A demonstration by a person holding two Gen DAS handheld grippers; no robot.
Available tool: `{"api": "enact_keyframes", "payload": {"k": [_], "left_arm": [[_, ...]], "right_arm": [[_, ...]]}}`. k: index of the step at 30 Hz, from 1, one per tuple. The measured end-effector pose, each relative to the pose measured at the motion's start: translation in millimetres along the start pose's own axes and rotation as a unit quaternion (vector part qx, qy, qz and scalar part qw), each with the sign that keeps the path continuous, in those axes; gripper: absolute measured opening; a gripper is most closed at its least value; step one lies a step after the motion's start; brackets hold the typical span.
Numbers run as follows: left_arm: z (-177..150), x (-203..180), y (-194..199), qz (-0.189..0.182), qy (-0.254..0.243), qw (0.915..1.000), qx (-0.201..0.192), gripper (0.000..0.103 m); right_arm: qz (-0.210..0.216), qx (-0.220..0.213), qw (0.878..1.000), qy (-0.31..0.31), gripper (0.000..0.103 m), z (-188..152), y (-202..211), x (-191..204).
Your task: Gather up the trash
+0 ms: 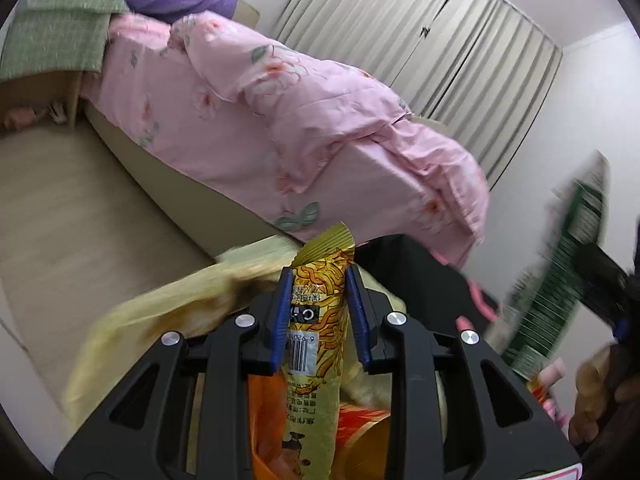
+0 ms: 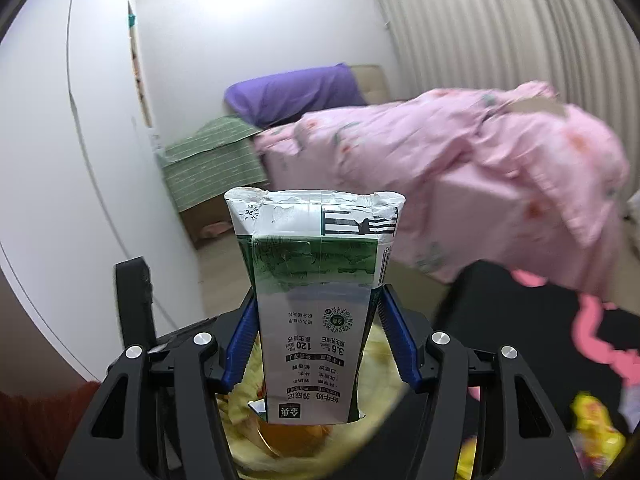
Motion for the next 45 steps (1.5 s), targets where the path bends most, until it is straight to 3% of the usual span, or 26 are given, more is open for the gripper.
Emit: {"api": "enact_keyframes", "payload": {"k": [4,13,19,25,28,33,37,41,45], "left_arm": [[-16.1,21.5,8.2,0.023,-0.005,0.9994,0.027,0.025],[-41.5,31.7,20.2,0.021,-0.022,0.9975,0.064,0.024],[-43.7,29.6,11.6,0.031,-0.045,0.9943,0.092,0.023],[-28.7,25.8,6.6,0.003,-0.031,0.9937,0.108,0.024],[-11.7,26.5,14.6,-0.020,-0.003,0.9942,0.105,0.041],[9.0,25.5,34.5,0.027,-0.008,0.9969,0.074,0.049],[20.5,17.4,55.1,0.043,-0.012,0.9982,0.039,0.052],[16.4,-18.1,61.2,0.009,-0.045,0.9982,0.038,0.053],[-5.3,-71.1,59.4,-0.043,-0.088,0.9941,0.047,0.053]], "right_arm": [[0.022,0.052,0.998,-0.011,0.056,-21.1,-45.7,-0.4],[0.001,0.188,0.982,-0.027,0.055,-83.0,-96.4,-16.4],[-0.003,0.220,0.975,-0.025,0.055,-89.1,-109.1,-19.4],[-0.011,0.220,0.975,-0.026,0.056,-91.0,-103.6,-17.6],[-0.006,0.223,0.975,-0.018,0.057,-92.0,-99.7,-12.1],[-0.012,0.198,0.980,0.005,0.058,-82.6,-76.3,1.1],[-0.043,0.136,0.989,0.024,0.058,-65.8,-28.0,5.3],[-0.060,0.123,0.991,0.008,0.058,-65.4,18.5,-4.7],[-0.120,0.096,0.988,0.006,0.058,-72.0,79.9,-19.0]]}}
Point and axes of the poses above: each gripper's, at about its wrist camera, not at the fingertips, and y roughly against the way its jaws point, x to its left, z to its top, the point moved 5 cm from there along -y, roughly the way its jaws point, and after that the axes turned 14 degrees about z, right-handed, at the moved point
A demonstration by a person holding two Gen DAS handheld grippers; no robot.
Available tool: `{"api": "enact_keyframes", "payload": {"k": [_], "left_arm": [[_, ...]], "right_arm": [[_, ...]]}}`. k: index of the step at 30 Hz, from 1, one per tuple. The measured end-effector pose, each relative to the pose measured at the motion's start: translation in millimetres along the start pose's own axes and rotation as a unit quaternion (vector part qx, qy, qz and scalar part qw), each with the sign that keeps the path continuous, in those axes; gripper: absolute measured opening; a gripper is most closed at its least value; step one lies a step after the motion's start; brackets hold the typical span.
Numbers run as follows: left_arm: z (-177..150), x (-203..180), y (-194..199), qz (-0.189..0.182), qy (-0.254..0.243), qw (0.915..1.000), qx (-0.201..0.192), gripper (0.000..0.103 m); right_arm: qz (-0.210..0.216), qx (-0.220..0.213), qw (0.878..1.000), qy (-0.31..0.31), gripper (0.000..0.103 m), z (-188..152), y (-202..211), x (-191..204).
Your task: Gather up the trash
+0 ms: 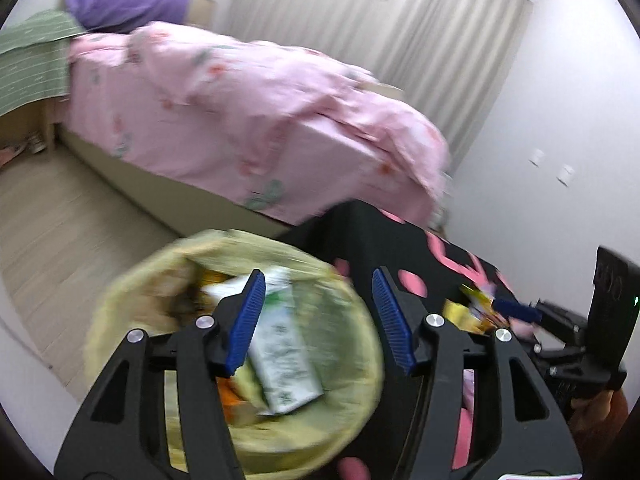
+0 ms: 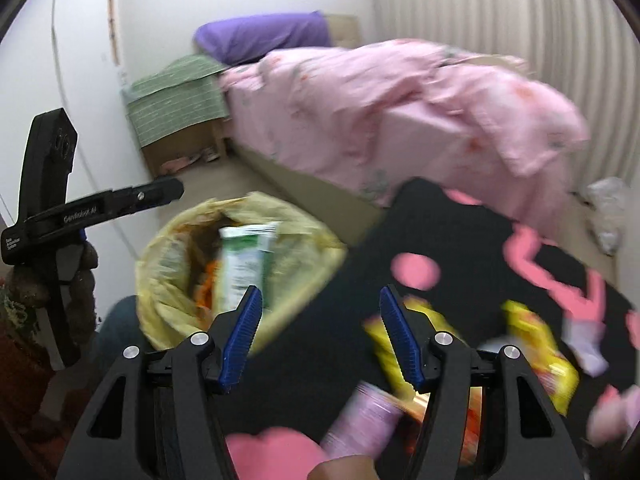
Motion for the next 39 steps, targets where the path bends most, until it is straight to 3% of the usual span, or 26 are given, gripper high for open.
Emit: {"api": "enact_keyframes", "payload": {"k": [6,13,16,19,23,27,33,35,36,39], "left_arm": [[-22.9,-94.7,-15.1,-0.075,-0.091,0.9925,0.032,0.054],[-41.2,-188.9,-23.6,-0.152,-0.178,0.9708,0.054,0.054],[-37.2,-247.4,-37.8,-0.192,-0.241,0.9491,0.065,0.054],[-35.9,-304.1,-66.4,-0.188,-0.319,0.9260,0.074,0.054],[-30.3,-366.3,-102.0,-0.212,-0.409,0.8849,0.067,0.054],[-28.3,-408.7,-136.5,-0.220,-0.474,0.8499,0.068,0.054],[-60.9,-447.8,-192.6,-0.220,-0.578,0.7755,0.126,0.054],[-73.0,-453.1,-209.4,-0.212,-0.596,0.7600,0.149,0.052],[-77.0,-454.5,-216.7,-0.207,-0.598,0.7569,0.162,0.050],[-83.7,-454.7,-236.8,-0.179,-0.595,0.7589,0.195,0.041]], "right_arm": [[-0.076,-0.029,0.996,-0.035,0.057,-39.4,78.6,-53.8],[-0.185,-0.057,0.974,-0.114,0.056,-107.3,160.3,-124.6],[-0.210,-0.065,0.963,-0.156,0.056,-136.6,183.5,-152.5],[-0.216,-0.079,0.956,-0.184,0.056,-158.7,197.6,-167.8],[-0.236,-0.073,0.950,-0.189,0.056,-181.1,203.3,-180.2],[-0.254,-0.065,0.947,-0.184,0.056,-196.9,203.9,-189.7],[-0.247,-0.083,0.944,-0.200,0.056,-210.9,209.3,-205.0],[-0.254,-0.082,0.943,-0.198,0.056,-212.2,211.0,-208.5],[-0.255,-0.082,0.943,-0.197,0.056,-212.8,212.6,-210.4],[-0.253,-0.091,0.942,-0.202,0.056,-214.4,217.9,-215.0]]}}
Point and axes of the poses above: each gripper's, at about its wrist camera, not at the fingertips, and y roughly against the way its jaws point, x to its left, z to its top, the point moved 5 cm from there along -y, roughly the way its jaws point, and after that the axes turned 14 degrees about z, right-handed, at the moved point
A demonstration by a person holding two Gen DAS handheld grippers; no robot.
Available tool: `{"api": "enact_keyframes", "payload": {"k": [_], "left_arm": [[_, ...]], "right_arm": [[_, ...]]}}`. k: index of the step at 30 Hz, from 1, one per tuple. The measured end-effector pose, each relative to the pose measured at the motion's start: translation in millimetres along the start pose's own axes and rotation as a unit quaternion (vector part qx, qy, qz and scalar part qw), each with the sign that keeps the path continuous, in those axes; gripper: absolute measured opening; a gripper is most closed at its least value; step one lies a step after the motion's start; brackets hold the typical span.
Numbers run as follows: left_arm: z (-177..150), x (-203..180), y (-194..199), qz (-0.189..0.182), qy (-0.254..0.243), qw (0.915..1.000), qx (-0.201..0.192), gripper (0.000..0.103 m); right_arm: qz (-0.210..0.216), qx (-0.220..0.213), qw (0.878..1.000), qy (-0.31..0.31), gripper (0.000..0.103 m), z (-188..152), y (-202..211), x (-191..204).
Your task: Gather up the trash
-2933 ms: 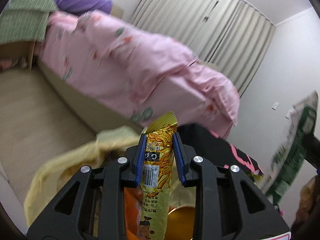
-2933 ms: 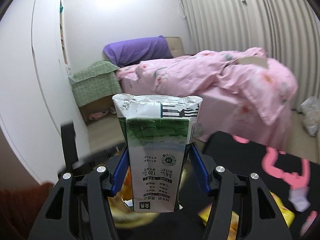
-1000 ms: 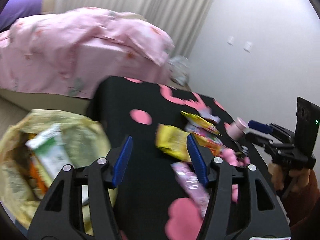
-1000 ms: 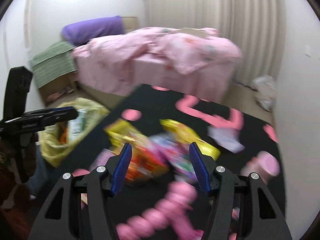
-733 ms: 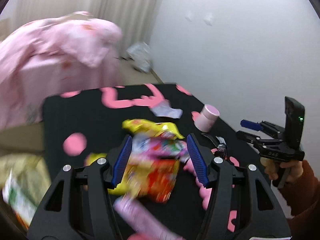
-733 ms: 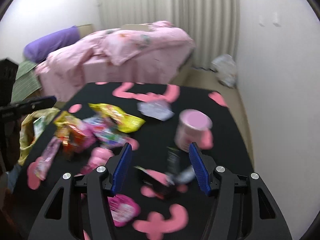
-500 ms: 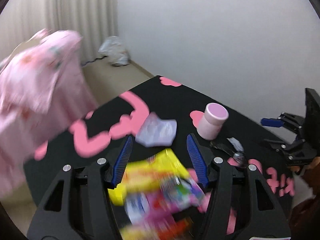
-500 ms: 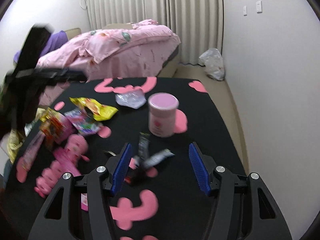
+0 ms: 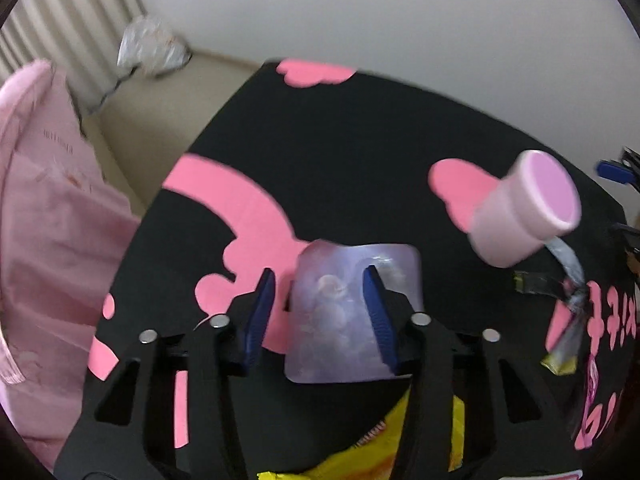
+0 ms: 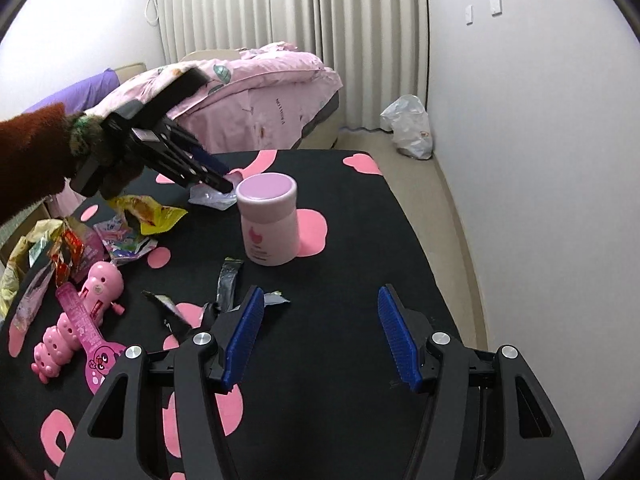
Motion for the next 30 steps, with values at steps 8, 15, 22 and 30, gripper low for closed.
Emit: {"api": "enact_keyframes", "payload": {"k": [8,15,22,30], "left_arm": [[-12.8,-5.1,10.3,0.039,0.032,0.9987,0.009,0.007],[-38.2,0.7,73.2,0.064,0.154,0.9860,0.000,0.001],[-106.5,-15.5,179.3,0.008,0.266,0.9600,-0.087,0.001],[-193.3,-55.9,204.8,-0.057,0.336,0.9357,-0.089,0.001]], "right_arm": [[0.023,-0.010,1.000,-0.015,0.056,-1.9,1.0,2.6],[0.064,0.014,0.998,-0.012,0.056,-7.4,-9.9,22.9],[0.111,0.061,0.992,-0.027,0.056,-19.4,-31.4,43.1],[0.098,0.105,0.990,0.011,0.036,-20.0,-54.8,64.5]]}}
Point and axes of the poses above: each gripper's, at about its wrist camera, not at the fingertips, and y roughly against the way its jaws point, x to its left, z to its top, the point moved 5 cm from there along -y, roughly the way its jaws point, and after that the axes turned 14 degrees about z, right-handed, at the moved point
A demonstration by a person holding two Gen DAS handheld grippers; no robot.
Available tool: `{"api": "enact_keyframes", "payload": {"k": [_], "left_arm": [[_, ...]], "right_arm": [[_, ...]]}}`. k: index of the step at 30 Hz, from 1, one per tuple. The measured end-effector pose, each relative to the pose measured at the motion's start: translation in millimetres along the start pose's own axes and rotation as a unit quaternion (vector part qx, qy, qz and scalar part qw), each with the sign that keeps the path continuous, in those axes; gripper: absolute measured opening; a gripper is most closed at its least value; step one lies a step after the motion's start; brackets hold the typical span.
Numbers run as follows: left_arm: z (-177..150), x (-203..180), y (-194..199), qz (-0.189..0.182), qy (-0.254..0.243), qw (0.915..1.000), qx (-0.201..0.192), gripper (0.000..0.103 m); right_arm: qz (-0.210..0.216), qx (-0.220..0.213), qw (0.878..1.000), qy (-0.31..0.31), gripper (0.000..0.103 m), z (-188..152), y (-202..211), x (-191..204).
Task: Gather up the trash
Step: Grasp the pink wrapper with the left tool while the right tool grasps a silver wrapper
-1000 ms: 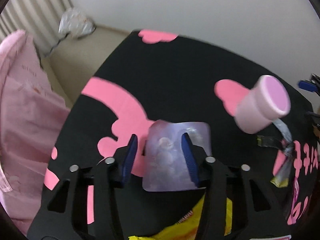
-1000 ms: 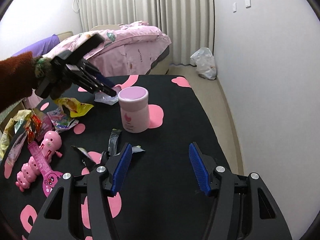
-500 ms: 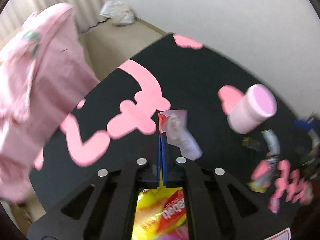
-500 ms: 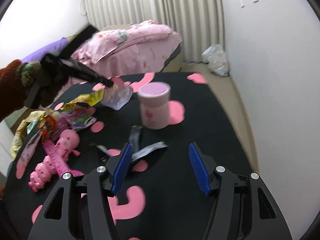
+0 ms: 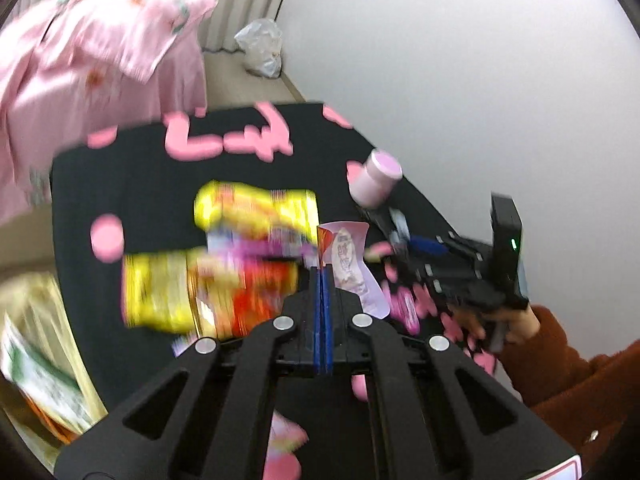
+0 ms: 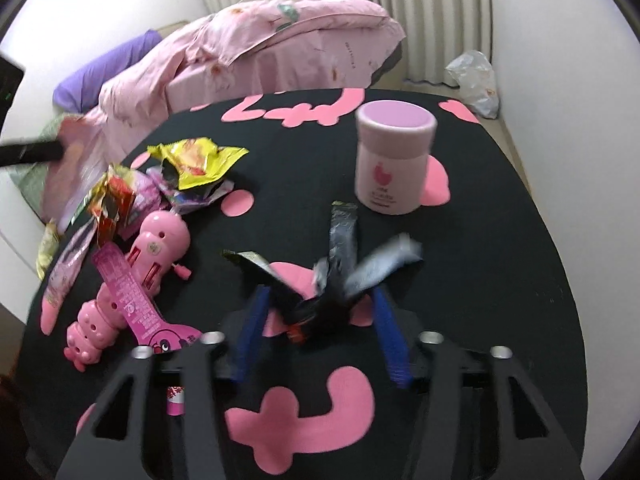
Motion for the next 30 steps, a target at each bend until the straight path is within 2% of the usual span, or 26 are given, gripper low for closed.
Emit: {"api": "enact_keyframes", "payload": {"k": [2,4,7,9,10,11,15,17,20,23,26,30], "left_arm": [[-24.4,1.3,-2.4,-0.001,0.012,0.9999,0.010,0.001],[-41.5,2.1,-5.8,0.011,0.014,0.9998,0.010,0.001],[-57.1,1.0,-2.9,0.002,0.028,0.9996,-0.002,0.003],[-63.9,-2.4,-4.2,-0.006,0.025,0.9996,-0.012,0.015],[-67.3,-5.1,-5.0,-0.003,0.019,0.9997,-0.017,0.028],[-70.4,-8.1,-6.6,0.004,0.011,0.9997,-0.020,0.034],[-83.8,-20.2,-11.0,0.009,-0.010,0.9998,-0.015,0.039],[-90.0,-29.3,-9.5,0.006,-0.024,0.9996,-0.014,0.045],[-95.7,-31.4,-3.7,0.033,-0.028,0.9988,-0.025,0.045],[-98.2,-6.7,11.6,0.080,0.012,0.9953,-0.054,0.046],[-104.1,27.1,17.9,0.133,0.073,0.9866,-0.061,0.047],[-103.3,51.9,9.0,0.129,0.140,0.9811,-0.038,0.047]], "right_arm": [[-0.012,-0.003,1.000,0.006,0.023,0.7,2.0,3.0],[-0.006,-0.012,1.000,0.005,0.017,1.9,8.0,5.7],[0.005,-0.028,1.000,0.001,0.017,4.7,21.6,12.7],[0.007,-0.036,0.999,0.000,0.017,3.3,32.4,17.9],[0.008,-0.038,0.999,-0.001,0.017,1.5,36.3,19.7],[0.009,-0.040,0.999,-0.004,0.017,-1.5,40.3,21.4],[0.016,-0.037,0.999,-0.018,0.017,-21.1,52.8,28.6],[0.015,-0.031,0.999,-0.021,0.017,-34.5,58.5,31.8],[-0.001,-0.027,0.999,-0.023,0.017,-50.5,64.4,31.0],[0.001,-0.034,0.999,-0.032,0.017,-59.8,70.5,29.5],[0.005,-0.043,0.998,-0.041,0.017,-64.0,74.0,27.7],[0.006,-0.055,0.998,-0.042,0.017,-60.8,77.1,30.5]]}}
Point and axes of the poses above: each gripper's, at about its wrist camera, not at the fingertips, and y roughly against the way its jaws point, x to its left, z to its top, the point moved 5 cm from there along -y, roughly the way its jaws point, and after that the axes turned 14 degrees about z, right-handed, at the moved point
